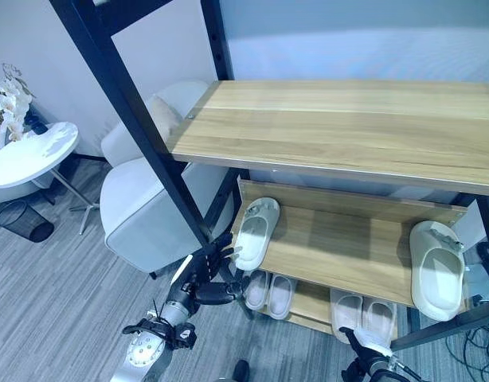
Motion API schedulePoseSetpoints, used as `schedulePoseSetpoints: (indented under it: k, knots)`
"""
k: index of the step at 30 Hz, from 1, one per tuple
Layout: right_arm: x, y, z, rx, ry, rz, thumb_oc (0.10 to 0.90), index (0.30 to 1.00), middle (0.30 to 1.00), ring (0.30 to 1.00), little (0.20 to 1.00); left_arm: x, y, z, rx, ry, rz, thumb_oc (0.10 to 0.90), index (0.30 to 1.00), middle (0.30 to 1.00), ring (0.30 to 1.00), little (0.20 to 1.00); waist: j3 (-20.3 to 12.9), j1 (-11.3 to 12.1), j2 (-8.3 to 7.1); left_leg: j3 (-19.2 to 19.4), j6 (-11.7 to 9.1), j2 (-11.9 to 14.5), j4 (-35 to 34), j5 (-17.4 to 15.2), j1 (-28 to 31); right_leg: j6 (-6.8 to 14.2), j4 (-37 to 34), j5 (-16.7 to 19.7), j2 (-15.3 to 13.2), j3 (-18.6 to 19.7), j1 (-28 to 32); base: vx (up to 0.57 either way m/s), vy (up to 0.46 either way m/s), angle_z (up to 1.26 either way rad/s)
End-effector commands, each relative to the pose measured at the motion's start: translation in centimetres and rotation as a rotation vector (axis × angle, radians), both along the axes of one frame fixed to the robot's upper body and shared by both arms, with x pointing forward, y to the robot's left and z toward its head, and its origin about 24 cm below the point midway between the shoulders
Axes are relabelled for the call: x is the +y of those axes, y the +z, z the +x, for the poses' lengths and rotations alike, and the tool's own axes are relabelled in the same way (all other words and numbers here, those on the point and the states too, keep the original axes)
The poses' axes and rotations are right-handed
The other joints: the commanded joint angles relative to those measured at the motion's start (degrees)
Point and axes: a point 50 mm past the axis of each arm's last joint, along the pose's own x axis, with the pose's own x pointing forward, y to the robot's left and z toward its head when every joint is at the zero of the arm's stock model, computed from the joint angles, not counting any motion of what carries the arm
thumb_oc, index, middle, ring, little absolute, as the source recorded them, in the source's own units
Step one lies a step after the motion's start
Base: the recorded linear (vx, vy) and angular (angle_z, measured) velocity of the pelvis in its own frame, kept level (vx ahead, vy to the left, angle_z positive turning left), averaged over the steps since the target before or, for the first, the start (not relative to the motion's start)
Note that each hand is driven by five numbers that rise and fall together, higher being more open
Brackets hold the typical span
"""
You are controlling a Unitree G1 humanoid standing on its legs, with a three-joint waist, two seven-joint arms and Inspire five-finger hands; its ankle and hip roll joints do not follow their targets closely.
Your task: Arrange the slippers neatly on the shoe rack.
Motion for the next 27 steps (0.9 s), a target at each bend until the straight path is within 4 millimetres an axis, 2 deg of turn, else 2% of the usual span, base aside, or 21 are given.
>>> schedulePoseSetpoints:
  k: [1, 2, 3, 6, 16, 27]
  knots:
    - [0.1, 1.3, 2.6, -0.1, 0.035, -0.009, 0.8, 0.9, 0.9, 0.9, 0.9, -0.1, 5.5, 1.5, -0.286, -0.031, -0.045, 0.8, 0.9, 0.9, 0.9, 0.9, -1.4, 0.8, -3.23, 2.5, -0.1, -3.1, -2.3, 4.4, -4.1, 1.1, 0.8, -7.4, -1.0, 1.0, 1.4, 0.0, 0.0, 0.0]
    - [0.1, 1.3, 2.6, -0.1, 0.035, -0.009, 0.8, 0.9, 0.9, 0.9, 0.9, -0.1, 5.5, 1.5, -0.286, -0.031, -0.045, 0.8, 0.9, 0.9, 0.9, 0.9, -1.4, 0.8, -3.23, 2.5, -0.1, -3.1, -2.3, 4.4, -4.1, 1.1, 0.8, -7.4, -1.0, 1.0, 1.4, 0.0, 0.0, 0.0]
    - [0.3, 1.3, 2.6, -0.108, 0.025, 0.005, 0.8, 0.9, 0.9, 0.9, 0.9, -0.3, 7.1, 2.4, -0.389, 0.008, -0.005, 0.8, 0.9, 0.9, 0.9, 0.9, -1.4, 0.7, -3.17, 2.7, -0.2, -3.1, -2.3, 4.4, -4.0, 1.1, 0.8, -7.5, -1.0, 1.0, 1.7, 0.0, 0.0, 0.0]
    - [0.3, 1.3, 2.7, -0.115, 0.017, 0.01, 0.8, 0.9, 0.9, 0.9, 0.9, -0.5, 7.7, 3.0, -0.447, 0.027, 0.067, 0.8, 0.9, 0.9, 0.9, 0.9, -1.4, 0.3, -3.2, 2.9, -0.2, -3.0, -2.3, 4.4, -4.2, 1.1, 0.8, -7.4, -0.9, 1.0, 1.5, 0.01, -0.014, -0.04]
    - [0.3, 1.1, 2.1, -0.131, -0.023, 0.03, 0.8, 0.9, 0.9, 0.9, 0.9, -0.3, 7.3, 4.4, -0.503, 0.132, 0.254, 0.8, 0.9, 0.9, 0.9, 0.9, -1.4, -1.5, -3.24, 3.7, 0.0, -2.9, -2.3, 3.7, -3.9, 1.3, 0.8, -7.3, -1.1, 1.4, 1.2, 0.02, -0.002, -0.04]
    - [0.5, 1.1, 1.7, -0.149, -0.028, 0.044, 0.8, 0.9, 0.9, 0.9, 0.9, 1.0, 5.6, 5.7, -0.5, 0.275, 0.523, 0.8, 0.9, 0.9, 0.9, 0.9, -1.7, -3.2, -3.1, 5.0, 0.4, -3.2, -2.3, 2.7, -3.5, 1.7, 0.8, -6.7, -1.7, 2.3, 0.5, 0.02, 0.011, -0.03]
